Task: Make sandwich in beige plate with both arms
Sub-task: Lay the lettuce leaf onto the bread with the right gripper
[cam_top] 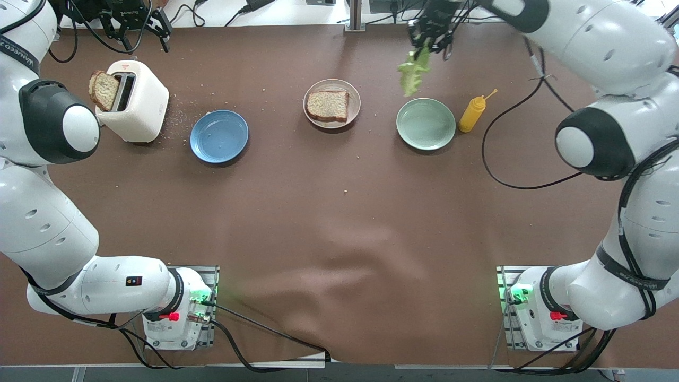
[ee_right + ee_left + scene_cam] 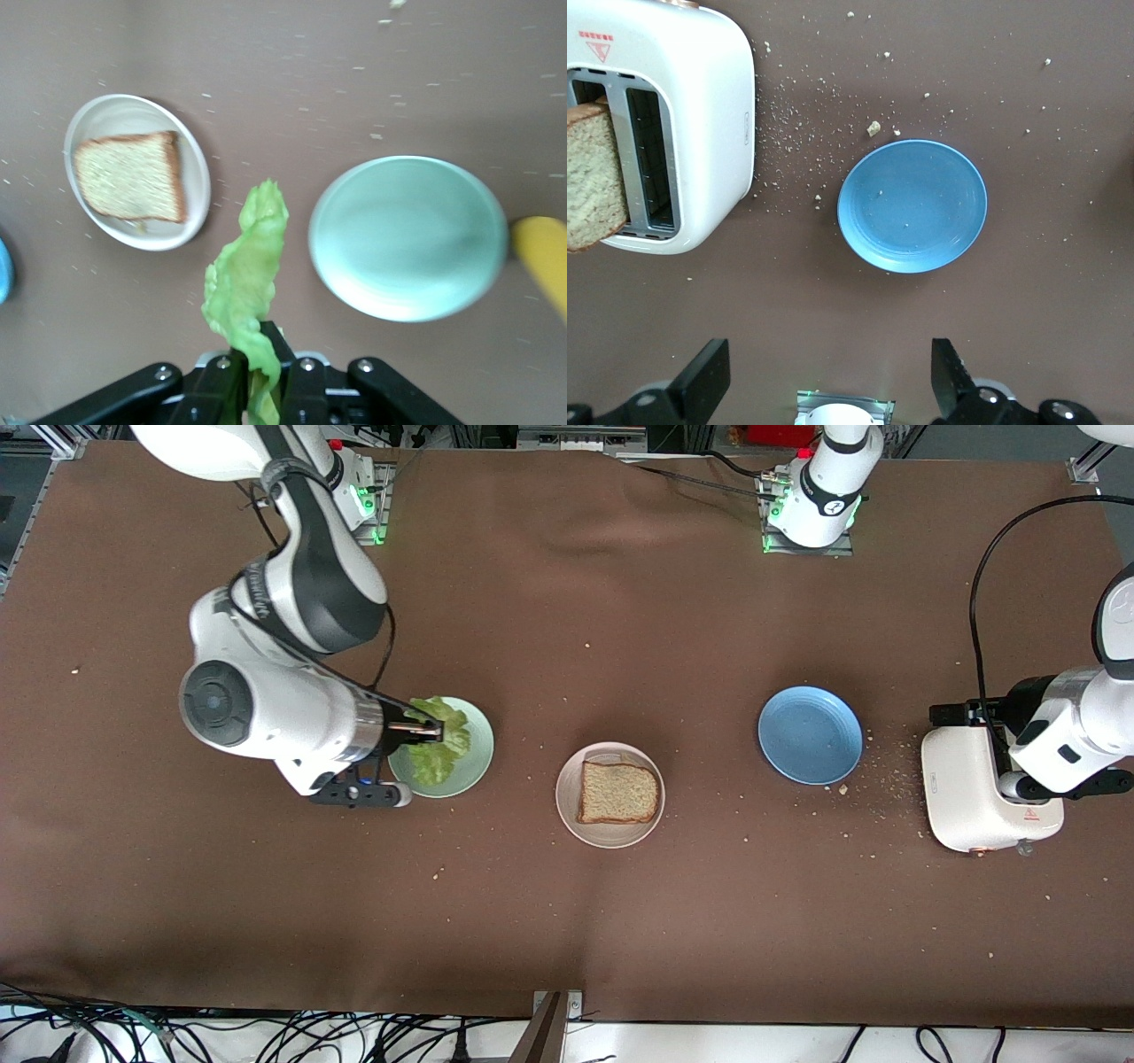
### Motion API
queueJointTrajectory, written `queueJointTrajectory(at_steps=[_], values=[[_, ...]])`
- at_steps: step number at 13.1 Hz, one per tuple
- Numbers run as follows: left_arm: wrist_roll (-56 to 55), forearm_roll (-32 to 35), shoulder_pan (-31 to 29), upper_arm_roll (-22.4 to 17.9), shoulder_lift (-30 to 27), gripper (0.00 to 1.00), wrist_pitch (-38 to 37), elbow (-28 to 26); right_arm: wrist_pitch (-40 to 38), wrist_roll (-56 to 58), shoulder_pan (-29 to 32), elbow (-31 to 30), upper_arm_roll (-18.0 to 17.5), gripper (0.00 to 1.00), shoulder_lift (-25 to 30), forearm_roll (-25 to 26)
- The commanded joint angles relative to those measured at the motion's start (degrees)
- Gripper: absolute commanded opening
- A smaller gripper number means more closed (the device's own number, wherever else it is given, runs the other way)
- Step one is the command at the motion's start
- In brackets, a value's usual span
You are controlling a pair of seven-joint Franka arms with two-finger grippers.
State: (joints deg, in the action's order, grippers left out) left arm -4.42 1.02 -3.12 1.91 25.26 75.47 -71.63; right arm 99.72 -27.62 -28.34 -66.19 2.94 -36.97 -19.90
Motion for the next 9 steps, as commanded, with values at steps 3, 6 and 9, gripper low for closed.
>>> queueJointTrajectory(at_steps=[3,6,9], values=[[-0.68,2.15,0.22,0.20,-0.92,1.00,0.12,-0.88,22.58,-14.38,-12.07,0.89,0.84,0.00,-8.72,-0.58],[-0.68,2.15,0.22,0.29,-0.92,1.00,0.12,-0.88,31.47,-14.66,-12.61,0.97,0.66,0.00,-11.62,-0.84],[-0.68,2.15,0.22,0.29,-0.92,1.00,0.12,-0.88,39.64,-14.92,-12.44,0.89,-2.23,0.00,-14.35,-1.37]])
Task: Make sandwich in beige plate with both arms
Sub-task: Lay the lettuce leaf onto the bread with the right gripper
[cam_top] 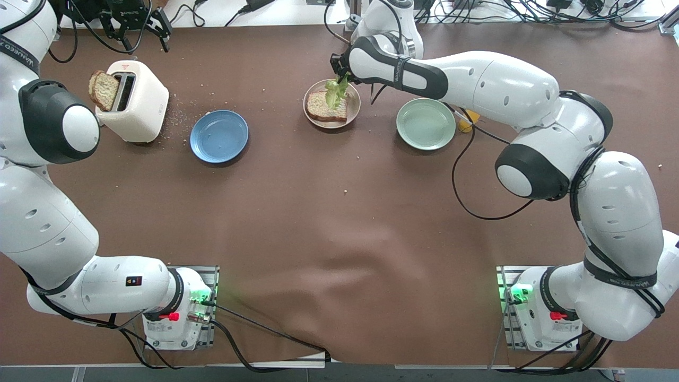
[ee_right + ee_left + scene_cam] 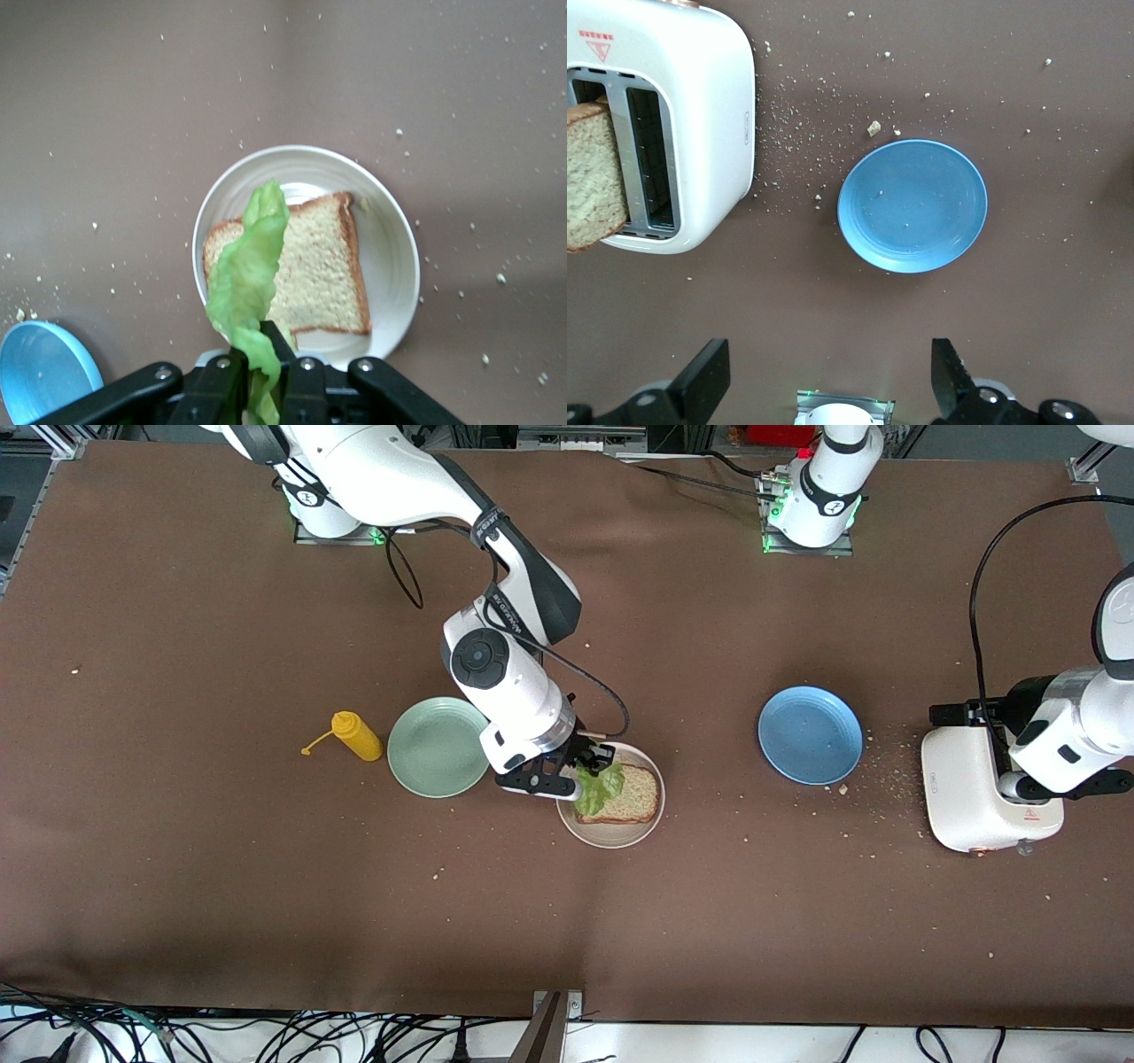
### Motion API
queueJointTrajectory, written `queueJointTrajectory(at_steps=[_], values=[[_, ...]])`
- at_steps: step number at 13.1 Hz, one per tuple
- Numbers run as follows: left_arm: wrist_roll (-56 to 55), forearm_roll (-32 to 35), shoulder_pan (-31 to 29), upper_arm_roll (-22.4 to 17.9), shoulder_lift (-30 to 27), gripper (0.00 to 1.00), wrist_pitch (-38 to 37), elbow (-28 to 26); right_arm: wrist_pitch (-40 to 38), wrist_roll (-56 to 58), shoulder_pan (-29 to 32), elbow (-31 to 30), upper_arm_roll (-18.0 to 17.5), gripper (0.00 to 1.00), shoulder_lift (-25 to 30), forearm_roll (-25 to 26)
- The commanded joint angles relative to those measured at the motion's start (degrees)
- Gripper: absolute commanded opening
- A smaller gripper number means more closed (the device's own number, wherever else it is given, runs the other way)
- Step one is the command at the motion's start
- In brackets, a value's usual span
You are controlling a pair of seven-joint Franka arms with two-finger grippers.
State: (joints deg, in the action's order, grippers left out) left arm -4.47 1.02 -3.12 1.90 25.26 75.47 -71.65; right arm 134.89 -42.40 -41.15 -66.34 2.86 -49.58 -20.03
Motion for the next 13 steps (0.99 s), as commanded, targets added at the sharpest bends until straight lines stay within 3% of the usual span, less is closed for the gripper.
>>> queueJointTrajectory(at_steps=[1,3,7,10,11,12,13], values=[[-0.63,2.15,0.22,0.21,-0.92,1.00,0.12,-0.86,6.50,-0.58,0.71,0.95,-2.76,0.00,-2.01,-3.16],[-0.63,2.15,0.22,0.29,-0.92,1.00,0.12,-0.86,7.66,-2.94,0.28,1.12,-2.77,0.00,-2.63,-8.07],[-0.63,2.15,0.22,0.38,-0.92,1.00,0.12,-0.86,9.15,-2.70,0.10,0.77,-2.85,0.00,-3.77,-9.50],[-0.63,2.15,0.22,0.38,-0.92,1.00,0.12,-0.86,15.29,-1.99,-1.12,-0.10,-2.86,0.02,-5.17,-9.15],[-0.63,2.15,0.22,0.29,-0.92,1.00,0.12,-0.86,16.53,-1.64,-1.39,-1.07,-2.86,0.19,-5.18,-8.98],[-0.63,2.15,0.22,0.29,-0.92,1.00,0.12,-0.86,16.81,-0.16,-1.39,-1.34,-2.77,0.71,-5.09,-8.89],[-0.63,2.15,0.22,0.29,-0.92,1.00,0.12,-0.86,16.46,1.95,-1.39,-1.34,-2.77,1.00,-4.91,-8.80]])
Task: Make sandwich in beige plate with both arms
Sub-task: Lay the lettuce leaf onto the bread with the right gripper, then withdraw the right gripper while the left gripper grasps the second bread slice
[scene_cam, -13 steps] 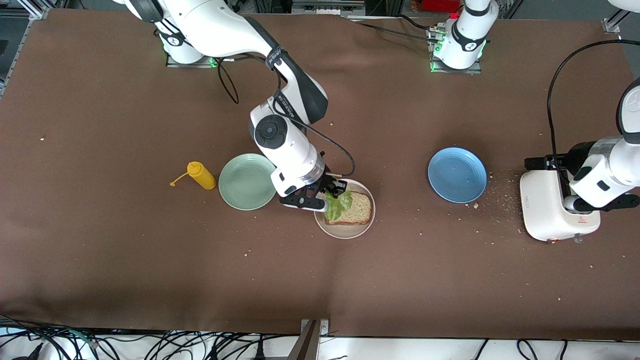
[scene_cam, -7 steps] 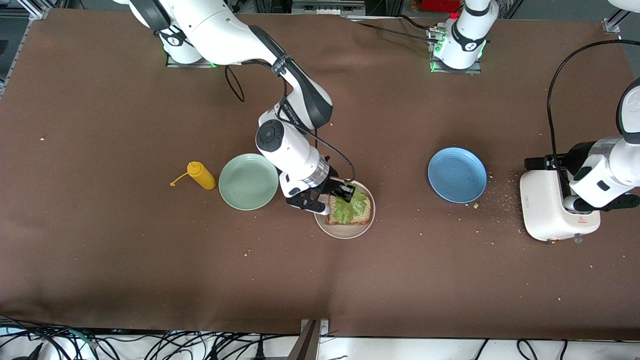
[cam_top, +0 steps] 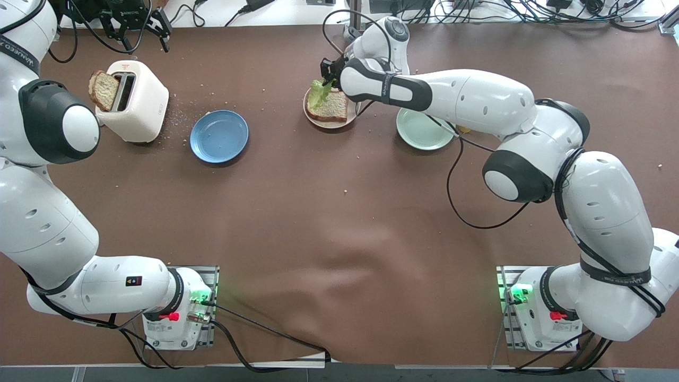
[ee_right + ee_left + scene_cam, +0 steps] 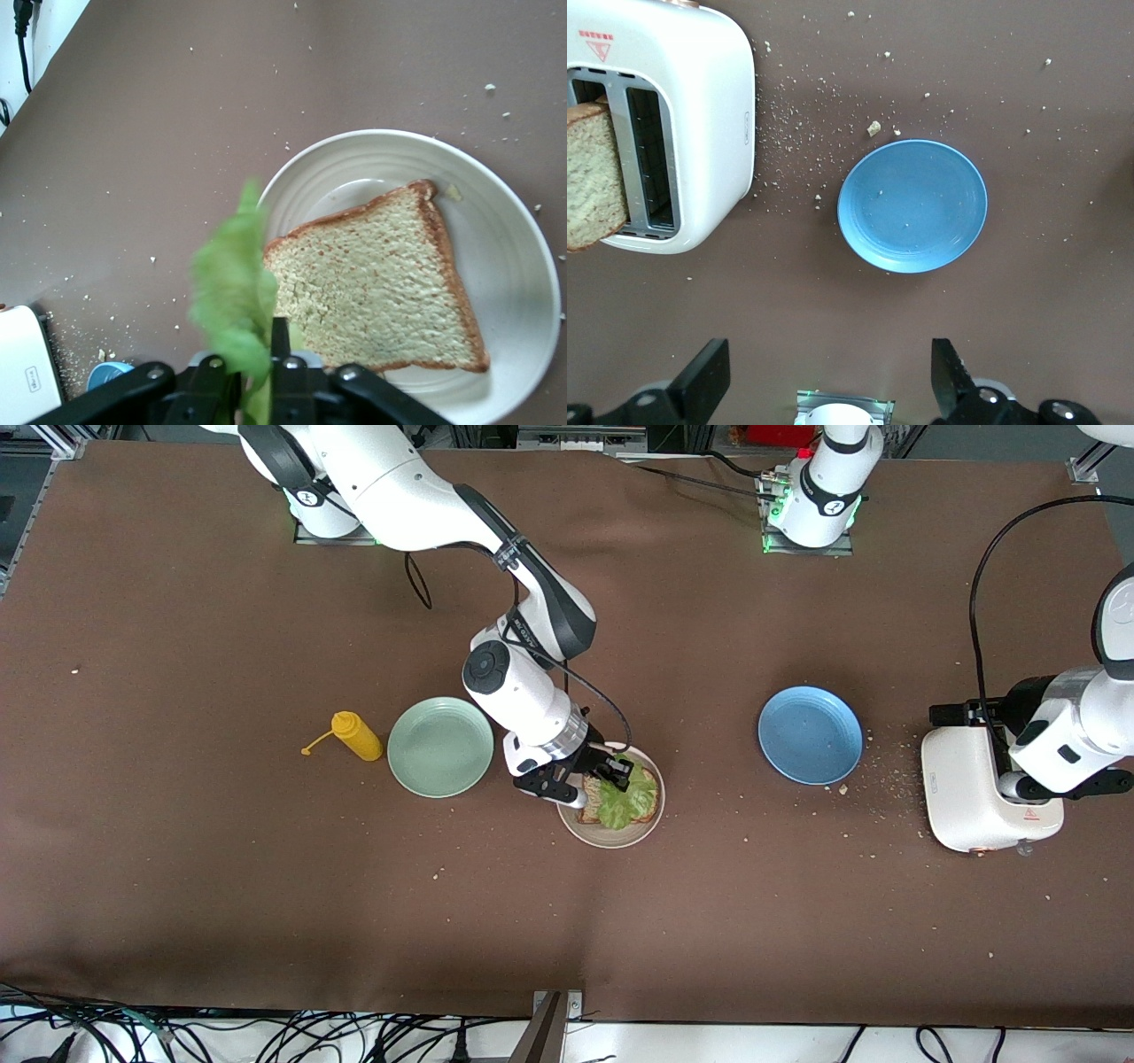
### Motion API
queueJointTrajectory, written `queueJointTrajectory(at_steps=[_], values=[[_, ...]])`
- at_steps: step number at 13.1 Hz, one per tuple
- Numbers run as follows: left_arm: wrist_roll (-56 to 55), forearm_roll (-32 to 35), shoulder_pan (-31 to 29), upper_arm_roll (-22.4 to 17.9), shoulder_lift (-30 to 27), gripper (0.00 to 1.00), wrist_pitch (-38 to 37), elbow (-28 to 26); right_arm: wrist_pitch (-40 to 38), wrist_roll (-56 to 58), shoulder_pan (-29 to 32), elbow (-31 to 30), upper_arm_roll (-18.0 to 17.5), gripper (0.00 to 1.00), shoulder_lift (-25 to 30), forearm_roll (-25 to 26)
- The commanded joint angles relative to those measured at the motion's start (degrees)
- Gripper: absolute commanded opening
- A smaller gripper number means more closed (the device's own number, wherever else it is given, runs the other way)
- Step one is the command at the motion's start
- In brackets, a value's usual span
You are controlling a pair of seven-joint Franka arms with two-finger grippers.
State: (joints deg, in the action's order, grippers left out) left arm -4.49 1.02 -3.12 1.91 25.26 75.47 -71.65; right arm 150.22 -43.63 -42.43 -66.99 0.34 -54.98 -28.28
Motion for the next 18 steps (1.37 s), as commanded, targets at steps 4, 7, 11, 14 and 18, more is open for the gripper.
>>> queueJointTrajectory(at_steps=[4,7,11,14,18], values=[[-0.61,2.15,0.22,0.38,-0.92,1.00,0.12,-0.86,-2.02,6.89,0.06,-3.94,0.36,1.00,3.21,-0.38],[-0.61,2.23,0.22,0.20,-0.83,1.00,0.38,-0.86,-10.54,7.06,0.41,-3.85,2.39,1.00,5.41,3.56],[0.27,8.21,-1.27,-0.06,-0.83,1.00,3.97,-1.12,-26.86,7.06,0.41,-3.59,8.17,1.00,10.93,5.24],[4.72,10.05,-3.55,-0.06,-0.30,1.00,7.58,-2.09,-39.18,13.01,0.41,-3.59,14.49,1.00,16.47,7.71],[13.43,10.23,-8.91,-0.06,1.27,1.00,12.49,-3.13,-52.29,19.18,0.33,-3.59,24.87,1.00,23.24,12.25]])
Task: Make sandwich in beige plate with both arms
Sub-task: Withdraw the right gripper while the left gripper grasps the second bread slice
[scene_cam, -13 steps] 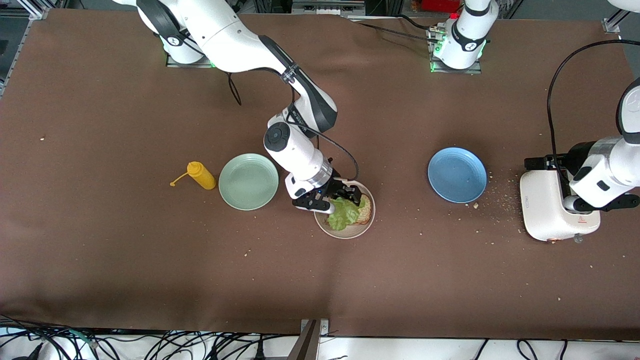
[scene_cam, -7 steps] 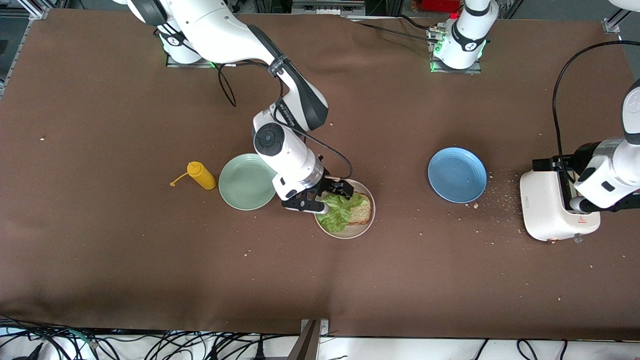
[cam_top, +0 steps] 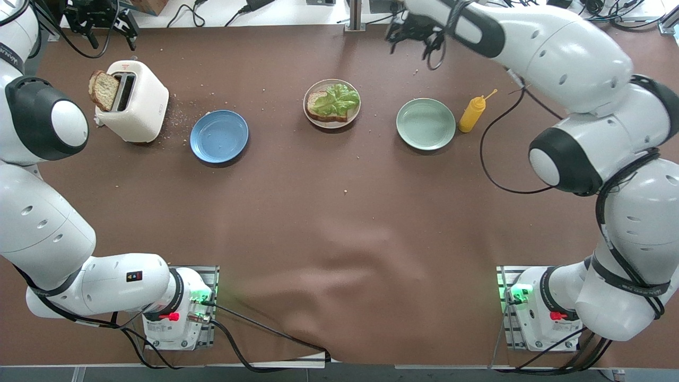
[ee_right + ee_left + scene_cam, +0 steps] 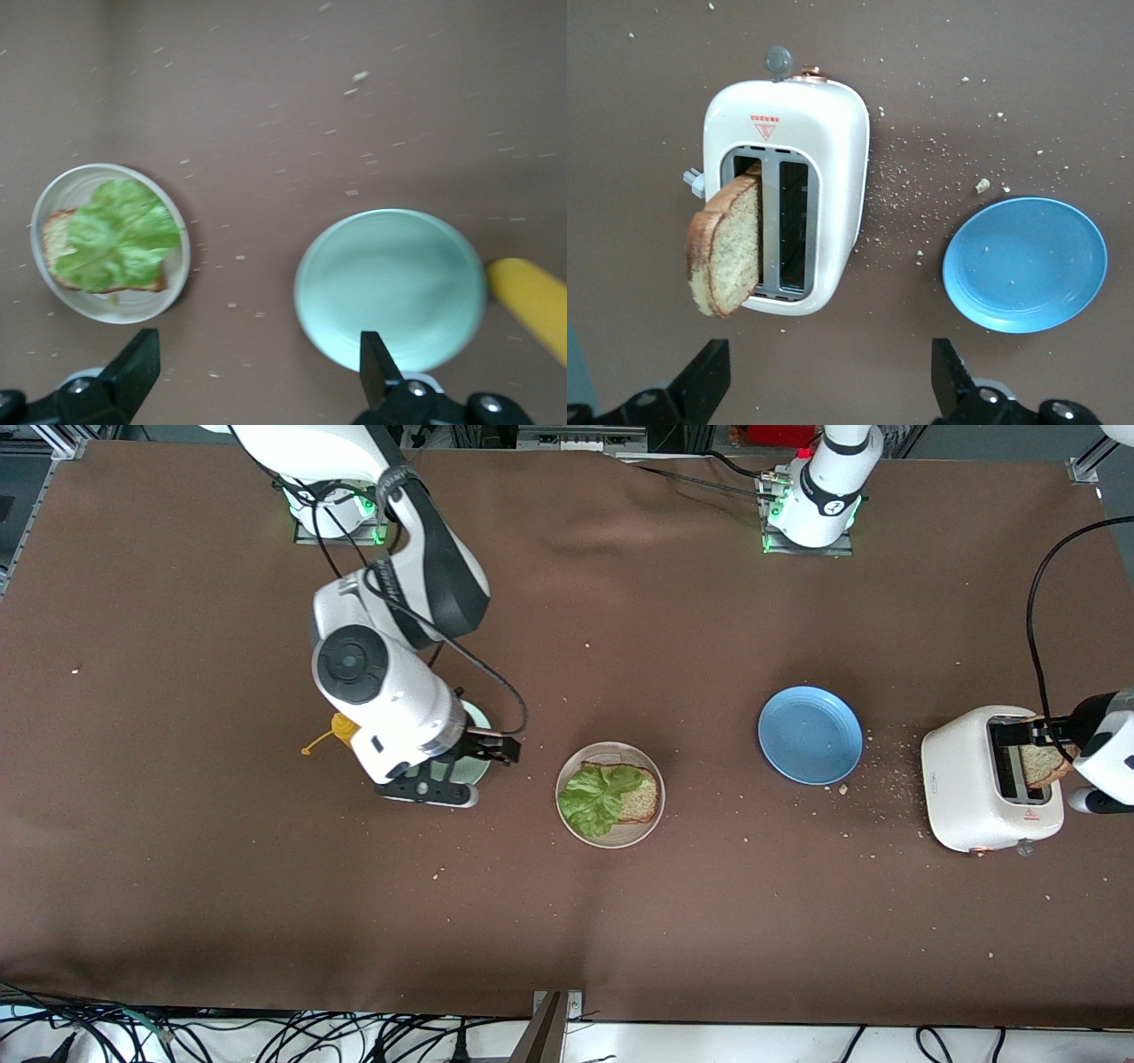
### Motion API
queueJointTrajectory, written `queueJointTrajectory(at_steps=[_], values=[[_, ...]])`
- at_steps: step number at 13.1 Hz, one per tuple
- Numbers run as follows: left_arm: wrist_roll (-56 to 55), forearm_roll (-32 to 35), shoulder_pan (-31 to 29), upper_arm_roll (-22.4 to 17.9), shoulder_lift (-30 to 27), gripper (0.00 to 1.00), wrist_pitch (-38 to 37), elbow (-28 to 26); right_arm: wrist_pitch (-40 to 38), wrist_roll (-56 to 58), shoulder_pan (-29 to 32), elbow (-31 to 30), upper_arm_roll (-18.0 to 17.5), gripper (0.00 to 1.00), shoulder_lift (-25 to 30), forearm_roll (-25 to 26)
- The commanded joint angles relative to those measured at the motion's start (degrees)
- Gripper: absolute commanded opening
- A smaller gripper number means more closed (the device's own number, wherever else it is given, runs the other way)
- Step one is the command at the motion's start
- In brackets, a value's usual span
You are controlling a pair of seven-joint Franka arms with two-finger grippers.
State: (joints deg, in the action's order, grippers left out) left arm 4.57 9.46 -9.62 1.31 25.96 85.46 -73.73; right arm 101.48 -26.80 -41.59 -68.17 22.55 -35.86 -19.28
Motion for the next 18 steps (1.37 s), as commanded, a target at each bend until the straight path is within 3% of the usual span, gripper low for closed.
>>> queueJointTrajectory(at_steps=[1,3,5,6,8,9,10,11,14,16,18], values=[[6.23,1.79,-4.34,0.54,0.67,1.00,5.30,-2.72,-5.05,2.46,-0.60,-2.40,3.37,1.00,5.70,5.89],[9.40,1.71,-7.25,0.62,0.75,1.00,12.24,-7.46,-5.94,2.11,-2.26,-2.75,5.57,1.00,7.21,12.40],[12.47,1.71,-9.53,0.62,0.76,1.00,17.09,-11.07,-5.85,2.89,-0.08,-5.63,4.62,1.00,10.36,14.27],[13.35,1.62,-10.24,0.62,0.84,1.00,17.98,-11.52,-5.07,4.38,2.45,-7.57,2.87,1.00,12.99,13.84],[14.07,1.36,-11.38,0.62,1.81,1.00,19.56,-12.49,-5.93,8.24,12.00,-8.73,-7.20,1.00,15.90,14.44],[14.07,1.18,-11.56,0.62,1.81,0.91,19.83,-13.45,-6.11,8.69,17.02,-9.95,-11.26,1.00,17.22,14.53],[14.33,1.18,-11.56,0.62,1.81,0.30,19.05,-13.72,-6.20,9.05,21.33,-11.09,-14.52,1.00,18.19,14.45],[15.55,1.18,-11.56,0.62,1.90,0.00,18.00,-13.81,-6.29,9.66,24.68,-13.02,-16.81,1.00,20.11,14.45],[17.40,1.53,-11.21,0.62,1.90,0.00,14.91,-13.11,-6.46,15.54,32.17,-21.37,-20.34,1.00,27.58,15.14],[17.41,1.62,-11.04,0.71,1.55,0.00,13.86,-12.32,-7.17,15.73,35.77,-23.40,-22.98,1.00,31.89,19.52],[17.41,1.71,-10.77,0.89,1.55,0.00,8.61,-7.25,-6.92,15.20,36.14,-30.58,-22.99,1.00,37.42,19.89]])
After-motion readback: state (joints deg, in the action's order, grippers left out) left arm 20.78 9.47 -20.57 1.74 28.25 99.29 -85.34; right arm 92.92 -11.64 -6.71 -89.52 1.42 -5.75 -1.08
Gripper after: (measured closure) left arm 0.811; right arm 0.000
